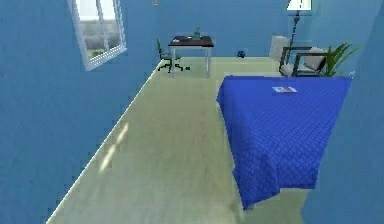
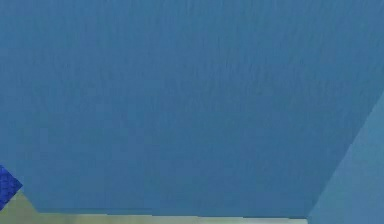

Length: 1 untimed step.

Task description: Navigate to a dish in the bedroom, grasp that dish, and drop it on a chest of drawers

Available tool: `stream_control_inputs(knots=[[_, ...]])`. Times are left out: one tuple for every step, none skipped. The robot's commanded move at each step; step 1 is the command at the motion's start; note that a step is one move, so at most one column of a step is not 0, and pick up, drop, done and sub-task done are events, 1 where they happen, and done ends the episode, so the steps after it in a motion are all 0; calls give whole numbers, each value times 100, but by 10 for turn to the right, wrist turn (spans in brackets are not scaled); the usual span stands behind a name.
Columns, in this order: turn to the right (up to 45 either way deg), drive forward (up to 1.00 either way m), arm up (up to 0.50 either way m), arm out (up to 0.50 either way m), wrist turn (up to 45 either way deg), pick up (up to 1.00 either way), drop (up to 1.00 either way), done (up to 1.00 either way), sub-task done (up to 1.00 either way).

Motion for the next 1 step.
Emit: stream_control_inputs(knots=[[330, 0, 0, 0, 0, 0, 0, 0, 0]])
